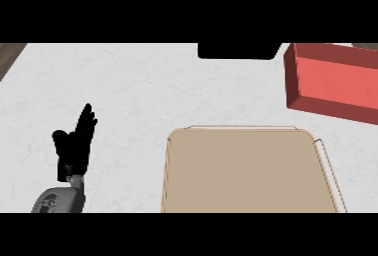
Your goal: Pick the squash from the tray and place it in the cardboard box
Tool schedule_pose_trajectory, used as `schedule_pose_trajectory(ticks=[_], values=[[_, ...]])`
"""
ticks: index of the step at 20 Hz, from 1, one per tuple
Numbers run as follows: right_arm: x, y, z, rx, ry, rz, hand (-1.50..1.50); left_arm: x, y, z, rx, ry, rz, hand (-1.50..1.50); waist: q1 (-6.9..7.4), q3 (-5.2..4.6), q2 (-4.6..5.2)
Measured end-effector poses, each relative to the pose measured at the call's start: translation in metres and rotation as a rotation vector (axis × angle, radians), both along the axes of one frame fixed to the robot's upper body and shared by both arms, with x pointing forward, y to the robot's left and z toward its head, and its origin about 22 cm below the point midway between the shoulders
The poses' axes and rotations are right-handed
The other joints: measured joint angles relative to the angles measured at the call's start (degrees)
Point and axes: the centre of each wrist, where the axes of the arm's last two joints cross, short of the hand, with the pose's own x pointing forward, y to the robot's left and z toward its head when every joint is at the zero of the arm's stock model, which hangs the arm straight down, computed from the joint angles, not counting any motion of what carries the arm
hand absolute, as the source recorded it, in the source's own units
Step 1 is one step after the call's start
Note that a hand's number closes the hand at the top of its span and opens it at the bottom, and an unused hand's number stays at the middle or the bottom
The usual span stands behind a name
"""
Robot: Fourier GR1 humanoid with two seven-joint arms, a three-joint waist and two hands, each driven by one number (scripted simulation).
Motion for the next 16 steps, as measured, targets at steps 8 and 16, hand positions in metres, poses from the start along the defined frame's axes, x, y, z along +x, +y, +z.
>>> schedule_pose_trajectory(ticks=[8,16], values=[[0.062,-0.022,-0.031,-0.002,0.007,-0.020,1.50,-0.002,-0.001,0.001,0.006,-0.005,-0.016,0.00,0.78,0.05,0.25],[0.100,-0.025,-0.084,0.050,0.103,-0.100,-1.50,0.004,-0.002,0.007,0.002,-0.011,-0.034,0.00,1.65,0.11,0.64]])
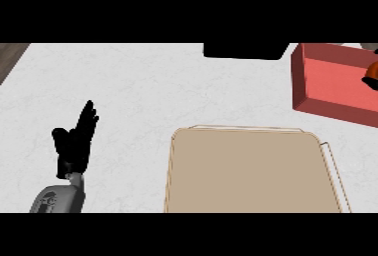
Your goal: Pick the squash from the tray and place it in the cardboard box
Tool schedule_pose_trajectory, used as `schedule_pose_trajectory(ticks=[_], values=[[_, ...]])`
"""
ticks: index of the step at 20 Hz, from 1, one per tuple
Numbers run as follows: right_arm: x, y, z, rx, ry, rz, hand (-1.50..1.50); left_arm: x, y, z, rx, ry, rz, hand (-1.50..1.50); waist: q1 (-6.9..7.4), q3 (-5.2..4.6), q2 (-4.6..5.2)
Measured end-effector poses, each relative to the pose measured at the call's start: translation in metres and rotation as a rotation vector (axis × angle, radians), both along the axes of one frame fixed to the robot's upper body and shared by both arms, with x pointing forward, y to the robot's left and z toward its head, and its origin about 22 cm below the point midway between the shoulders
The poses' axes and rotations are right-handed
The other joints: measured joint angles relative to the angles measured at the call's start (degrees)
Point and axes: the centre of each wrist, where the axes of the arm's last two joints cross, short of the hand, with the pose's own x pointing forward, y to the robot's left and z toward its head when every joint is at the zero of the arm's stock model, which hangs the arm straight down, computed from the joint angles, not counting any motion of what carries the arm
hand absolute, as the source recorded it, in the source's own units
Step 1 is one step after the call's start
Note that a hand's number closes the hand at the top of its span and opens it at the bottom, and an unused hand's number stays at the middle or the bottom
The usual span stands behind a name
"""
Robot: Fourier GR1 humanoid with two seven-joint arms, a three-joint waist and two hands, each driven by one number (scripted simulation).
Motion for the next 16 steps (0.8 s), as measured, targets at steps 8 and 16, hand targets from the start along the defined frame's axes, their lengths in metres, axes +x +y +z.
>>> schedule_pose_trajectory(ticks=[8,16], values=[[0.007,-0.012,-0.019,0.249,-0.003,0.105,-1.50,0.002,-0.002,-0.005,0.001,-0.001,0.003,0.00,0.01,0.09,0.31],[-0.009,-0.046,-0.014,0.629,-0.067,0.169,-1.50,-0.003,-0.002,-0.006,0.000,-0.009,0.009,0.00,-0.31,0.14,0.16]])
